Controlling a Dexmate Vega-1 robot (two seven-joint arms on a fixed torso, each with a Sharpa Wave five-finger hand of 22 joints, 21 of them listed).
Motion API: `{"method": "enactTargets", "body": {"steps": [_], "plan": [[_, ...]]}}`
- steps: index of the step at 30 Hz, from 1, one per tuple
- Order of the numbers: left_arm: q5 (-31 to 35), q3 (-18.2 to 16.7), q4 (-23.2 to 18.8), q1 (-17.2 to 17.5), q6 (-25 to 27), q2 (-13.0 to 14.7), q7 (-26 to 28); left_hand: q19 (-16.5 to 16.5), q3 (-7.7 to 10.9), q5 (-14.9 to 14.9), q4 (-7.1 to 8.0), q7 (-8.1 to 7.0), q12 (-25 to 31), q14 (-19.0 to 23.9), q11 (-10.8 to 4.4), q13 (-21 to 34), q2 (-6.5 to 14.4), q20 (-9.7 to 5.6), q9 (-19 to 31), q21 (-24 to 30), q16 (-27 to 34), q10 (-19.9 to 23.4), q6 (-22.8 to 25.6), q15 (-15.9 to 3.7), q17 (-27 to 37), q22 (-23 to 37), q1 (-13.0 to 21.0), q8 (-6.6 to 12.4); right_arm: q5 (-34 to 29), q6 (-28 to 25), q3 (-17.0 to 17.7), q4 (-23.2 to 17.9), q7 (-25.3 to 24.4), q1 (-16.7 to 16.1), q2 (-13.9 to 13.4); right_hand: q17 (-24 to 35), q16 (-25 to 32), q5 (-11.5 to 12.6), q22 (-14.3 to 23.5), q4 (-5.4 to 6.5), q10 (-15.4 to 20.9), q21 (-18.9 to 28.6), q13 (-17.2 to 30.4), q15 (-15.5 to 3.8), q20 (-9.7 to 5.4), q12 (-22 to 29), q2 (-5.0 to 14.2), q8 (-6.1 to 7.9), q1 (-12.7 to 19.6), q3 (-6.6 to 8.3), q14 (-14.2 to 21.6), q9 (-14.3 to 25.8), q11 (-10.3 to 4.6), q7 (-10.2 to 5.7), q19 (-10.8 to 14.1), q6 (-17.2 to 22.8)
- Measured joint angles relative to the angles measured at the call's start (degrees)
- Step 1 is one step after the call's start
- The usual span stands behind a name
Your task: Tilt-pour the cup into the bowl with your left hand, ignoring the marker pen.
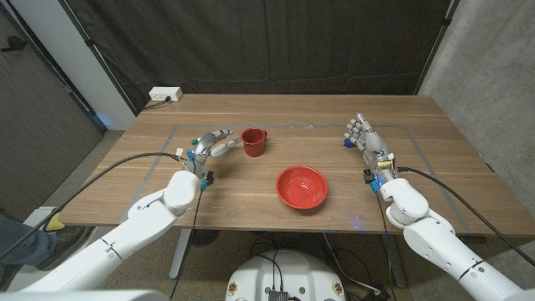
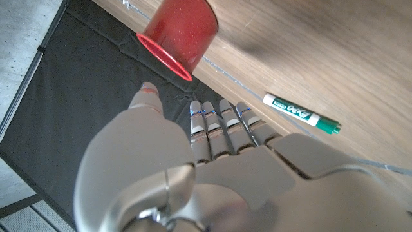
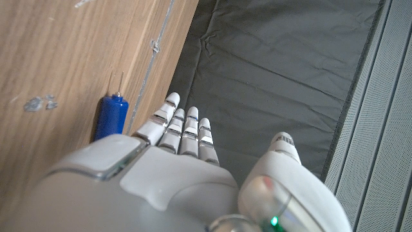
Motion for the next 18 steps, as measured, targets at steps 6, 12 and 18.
{"method": "enactTargets", "body": {"steps": [6, 12, 18], "plan": [[-0.4, -2.8, -0.2, 1.1, -3.4, 0.8, 0.3, 2.6, -1.1, 0.0, 3.16, -1.2, 0.6, 1.4, 0.86, 0.0, 1.5, 0.73, 0.0, 1.4, 0.9, 0.6, -2.1, 0.27, 0.2, 0.0, -4.3, 0.0, -0.2, 0.1, -0.2, 0.5, 0.0, 0.6, 0.3, 0.0, 0.2, 0.0, 0.0, 0.0, 0.3, 0.0, 0.0, -0.29, -0.09, 0.0, 0.0, 0.09, 0.0, 0.0, 0.3, 0.0, -0.3, -0.23, 0.1, 0.2], [-1.7, -5.6, 0.8, 1.5, -7.1, 1.5, -0.8, 3.1, -2.67, 0.0, 5.21, 0.85, 0.6, 1.4, 1.77, -0.1, 1.3, 0.81, 0.0, 1.6, 0.9, -0.3, -5.1, 0.27, 0.2, 0.0, -8.0, 0.0, -0.4, 1.0, -0.2, 1.3, 0.0, 1.0, 0.8, 0.0, 0.2, 0.0, 0.0, 0.0, 0.6, 0.2, 0.0, -0.29, -0.09, 0.0, 0.0, 0.09, 0.0, 0.0, 0.3, 0.0, 0.02, -0.23, 0.1, 0.2], [-4.3, -7.4, 3.2, 0.9, -11.6, 1.0, -3.2, 3.2, -3.29, 0.0, 5.82, 1.96, 0.6, 1.0, 2.17, -0.1, 1.1, 0.72, 0.0, 1.6, 0.9, -0.7, -6.2, 0.64, 0.2, 0.0, -9.8, 0.0, -0.4, 1.9, 0.2, 2.2, 0.4, 1.6, 1.0, 0.0, 0.2, 0.0, 0.0, 0.0, 0.6, 0.2, 0.0, -0.59, -0.13, 0.0, 0.0, 0.09, 0.0, 0.0, 0.6, 0.0, 0.02, -0.23, 0.6, 0.2]]}}
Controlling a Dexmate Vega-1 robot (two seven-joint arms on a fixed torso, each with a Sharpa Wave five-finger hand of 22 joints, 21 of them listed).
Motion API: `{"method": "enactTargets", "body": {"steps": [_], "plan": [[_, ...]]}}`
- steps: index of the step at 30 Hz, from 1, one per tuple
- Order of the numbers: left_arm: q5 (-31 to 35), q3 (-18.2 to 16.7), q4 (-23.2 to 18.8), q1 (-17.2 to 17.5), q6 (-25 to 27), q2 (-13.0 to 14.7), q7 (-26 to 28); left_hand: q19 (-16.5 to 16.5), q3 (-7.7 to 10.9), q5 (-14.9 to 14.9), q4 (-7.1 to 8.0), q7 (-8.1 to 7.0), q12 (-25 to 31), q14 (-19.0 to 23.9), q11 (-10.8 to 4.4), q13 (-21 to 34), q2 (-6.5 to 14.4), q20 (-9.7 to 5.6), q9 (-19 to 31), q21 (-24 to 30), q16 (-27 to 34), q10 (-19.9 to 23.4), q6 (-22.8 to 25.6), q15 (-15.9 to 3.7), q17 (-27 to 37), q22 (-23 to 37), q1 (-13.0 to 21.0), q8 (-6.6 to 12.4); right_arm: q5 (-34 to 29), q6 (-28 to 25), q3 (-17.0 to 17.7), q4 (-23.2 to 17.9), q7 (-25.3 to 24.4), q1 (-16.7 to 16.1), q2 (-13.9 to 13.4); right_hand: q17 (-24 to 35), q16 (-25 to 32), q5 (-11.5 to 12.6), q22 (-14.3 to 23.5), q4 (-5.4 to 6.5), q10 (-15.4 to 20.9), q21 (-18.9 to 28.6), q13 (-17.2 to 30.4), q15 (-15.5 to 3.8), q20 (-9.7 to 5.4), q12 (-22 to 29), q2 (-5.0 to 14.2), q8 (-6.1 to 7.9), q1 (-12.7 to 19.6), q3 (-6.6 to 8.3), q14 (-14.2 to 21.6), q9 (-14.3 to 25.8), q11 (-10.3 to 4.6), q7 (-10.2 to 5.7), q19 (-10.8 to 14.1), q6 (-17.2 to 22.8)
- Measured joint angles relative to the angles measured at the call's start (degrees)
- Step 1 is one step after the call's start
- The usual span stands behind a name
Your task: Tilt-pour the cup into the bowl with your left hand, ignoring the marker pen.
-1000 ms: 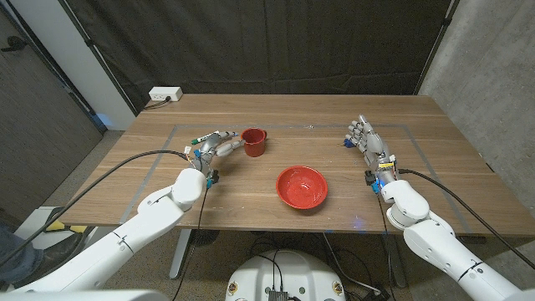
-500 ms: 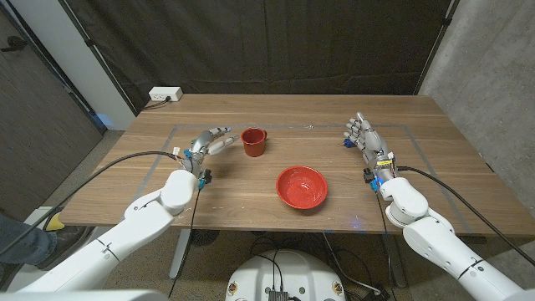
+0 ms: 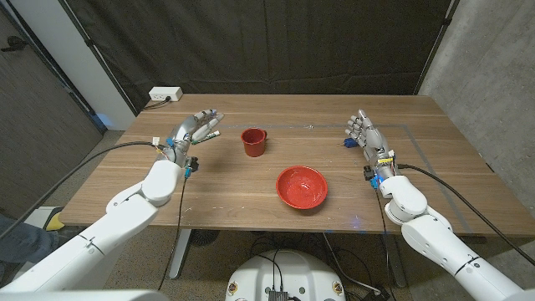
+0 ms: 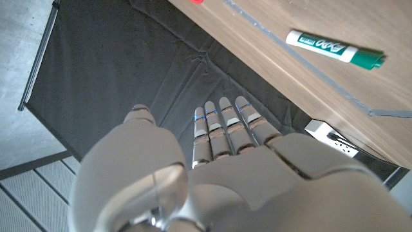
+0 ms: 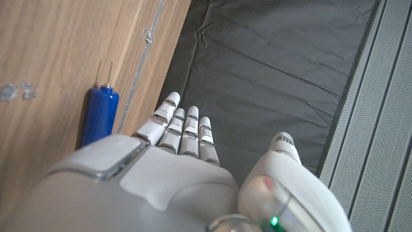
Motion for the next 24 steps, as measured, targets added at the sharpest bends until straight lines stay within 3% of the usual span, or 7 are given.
{"method": "enactTargets", "body": {"steps": [8, 12, 24], "plan": [[-5.8, -1.4, 4.3, -1.4, -5.9, -1.8, -4.8, 0.3, -0.87, 0.0, 0.87, 0.02, 0.0, -0.7, 0.72, 0.0, -0.5, 0.31, 0.0, 0.0, 0.0, -0.7, -0.6, 0.69, 0.0, 0.0, -1.8, 0.0, 0.7, 2.0, 0.6, 1.7, 1.9, 1.1, 0.2, 0.0, 0.0, 0.0, 0.0, 0.0, 0.3, 0.0, 0.0, 0.0, 0.06, 0.0, 0.0, 0.0, 0.0, 0.0, 0.0, 0.0, 0.3, -0.2, 0.1, 0.2], [-9.7, -2.1, 7.0, -2.2, -8.8, -3.1, -7.4, 1.5, -1.57, 0.2, 1.28, 0.36, 0.5, 0.3, 0.9, 0.0, -1.2, -0.44, -0.1, 0.3, 0.0, 0.0, -0.3, 0.37, 0.0, 0.0, -3.3, 0.55, 1.1, 3.0, 0.9, 2.3, 2.6, 1.5, 0.2, 0.0, 0.0, 0.0, 0.0, 0.0, 0.3, 0.0, 0.0, 0.0, 0.06, 0.0, 0.0, 0.0, 0.0, 0.0, 0.0, 0.0, 0.3, -0.2, 0.1, 0.2], [-15.6, -1.9, 12.3, -4.4, -12.6, -5.8, -12.3, 2.1, -2.24, 0.2, 1.1, 1.16, 0.7, 1.3, 1.01, 0.0, -0.7, -0.72, -0.2, 0.5, 0.4, 1.0, 1.9, 0.17, 0.0, 0.0, -4.7, 1.14, 1.6, 3.6, 1.3, 2.5, 3.6, 1.8, -0.1, 0.0, 0.0, 0.0, 0.0, 0.0, 0.3, 0.0, 0.0, 0.31, 0.06, 0.0, 0.0, 0.0, 0.0, 0.0, 0.3, 0.0, 0.3, -0.2, 0.1, 0.2]]}}
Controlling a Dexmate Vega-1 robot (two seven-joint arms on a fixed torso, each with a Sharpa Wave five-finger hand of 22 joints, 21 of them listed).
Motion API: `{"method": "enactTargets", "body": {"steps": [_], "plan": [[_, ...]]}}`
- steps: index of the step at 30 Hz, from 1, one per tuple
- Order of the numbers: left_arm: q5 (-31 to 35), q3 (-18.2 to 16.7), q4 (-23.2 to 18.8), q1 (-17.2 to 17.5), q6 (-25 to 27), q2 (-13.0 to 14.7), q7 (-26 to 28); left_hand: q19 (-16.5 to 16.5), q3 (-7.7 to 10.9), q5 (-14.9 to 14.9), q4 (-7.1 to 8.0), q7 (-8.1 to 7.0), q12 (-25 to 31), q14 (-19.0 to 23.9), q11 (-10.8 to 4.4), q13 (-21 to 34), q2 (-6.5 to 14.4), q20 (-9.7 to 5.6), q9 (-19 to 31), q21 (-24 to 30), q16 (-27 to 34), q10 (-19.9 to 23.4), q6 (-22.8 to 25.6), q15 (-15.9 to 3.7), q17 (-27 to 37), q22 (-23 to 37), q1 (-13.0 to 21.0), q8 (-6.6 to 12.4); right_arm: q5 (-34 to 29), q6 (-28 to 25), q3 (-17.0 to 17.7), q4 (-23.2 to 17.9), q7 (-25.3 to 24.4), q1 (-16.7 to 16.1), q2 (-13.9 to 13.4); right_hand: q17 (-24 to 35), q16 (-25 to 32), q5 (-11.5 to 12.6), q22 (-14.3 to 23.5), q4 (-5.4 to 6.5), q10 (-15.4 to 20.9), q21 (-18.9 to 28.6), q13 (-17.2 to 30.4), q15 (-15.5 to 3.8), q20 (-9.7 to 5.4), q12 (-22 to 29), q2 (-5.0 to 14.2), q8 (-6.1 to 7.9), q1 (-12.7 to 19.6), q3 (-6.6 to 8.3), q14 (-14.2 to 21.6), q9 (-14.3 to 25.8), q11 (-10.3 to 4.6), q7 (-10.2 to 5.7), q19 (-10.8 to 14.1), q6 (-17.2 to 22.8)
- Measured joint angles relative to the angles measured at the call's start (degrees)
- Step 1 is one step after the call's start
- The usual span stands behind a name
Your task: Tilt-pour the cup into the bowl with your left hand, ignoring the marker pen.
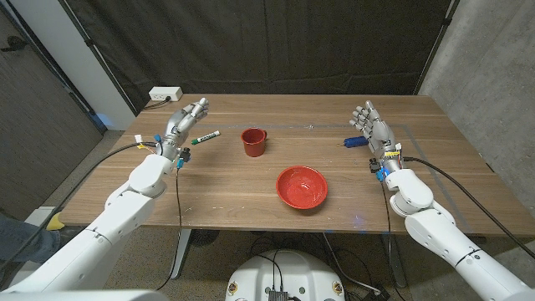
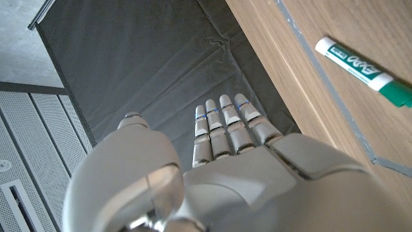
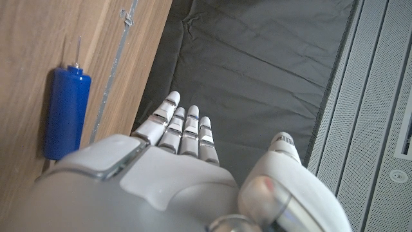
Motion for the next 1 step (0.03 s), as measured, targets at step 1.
{"method": "enactTargets", "body": {"steps": [1], "plan": [[0.0, 0.0, 0.0, 0.0, 0.0, 0.0, -0.1, 0.0, -0.15, 0.0, 0.15, -0.06, 0.0, 0.0, 0.0, 0.0, 0.0, 0.0, 0.0, 0.0, 0.0, 0.0, 0.1, 0.0, 0.0, 0.0, 0.0, 0.17, 0.0, 0.0, 0.0, 0.0, 0.0, 0.0, 0.0, 0.0, 0.0, 0.0, 0.0, 0.0, 0.0, 0.0, 0.0, 0.0, 0.0, 0.0, 0.0, 0.0, 0.0, 0.0, 0.0, 0.0, 0.0, 0.0, 0.0, 0.0]]}}
